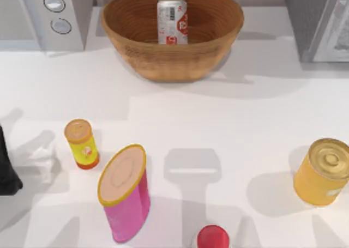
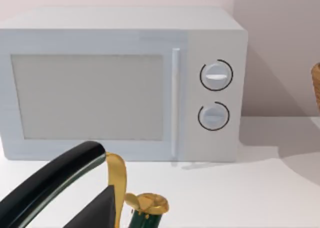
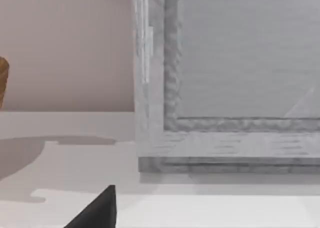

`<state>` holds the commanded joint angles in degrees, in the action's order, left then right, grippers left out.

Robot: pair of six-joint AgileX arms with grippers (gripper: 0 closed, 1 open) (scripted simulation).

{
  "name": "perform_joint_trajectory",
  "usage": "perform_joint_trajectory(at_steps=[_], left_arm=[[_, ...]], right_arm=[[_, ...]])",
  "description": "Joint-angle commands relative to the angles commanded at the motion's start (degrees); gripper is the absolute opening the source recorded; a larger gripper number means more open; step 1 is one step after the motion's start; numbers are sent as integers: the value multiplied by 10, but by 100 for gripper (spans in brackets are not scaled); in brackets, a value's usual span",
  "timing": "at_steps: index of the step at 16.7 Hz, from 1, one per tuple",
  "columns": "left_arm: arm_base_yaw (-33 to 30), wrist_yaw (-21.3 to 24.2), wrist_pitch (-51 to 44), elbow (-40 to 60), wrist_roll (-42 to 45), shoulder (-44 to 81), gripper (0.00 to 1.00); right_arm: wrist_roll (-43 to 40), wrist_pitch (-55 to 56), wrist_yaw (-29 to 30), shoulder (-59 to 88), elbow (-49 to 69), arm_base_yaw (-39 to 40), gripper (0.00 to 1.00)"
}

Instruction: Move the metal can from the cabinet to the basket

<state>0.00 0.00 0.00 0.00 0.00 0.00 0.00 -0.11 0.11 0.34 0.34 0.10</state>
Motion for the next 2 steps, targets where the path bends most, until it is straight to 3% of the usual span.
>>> perform_joint_trajectory(at_steps=[2], left_arm=[[0,0,0,0,0,0,100]], right_arm=[[0,1,-1,-3,-3,-1,100]])
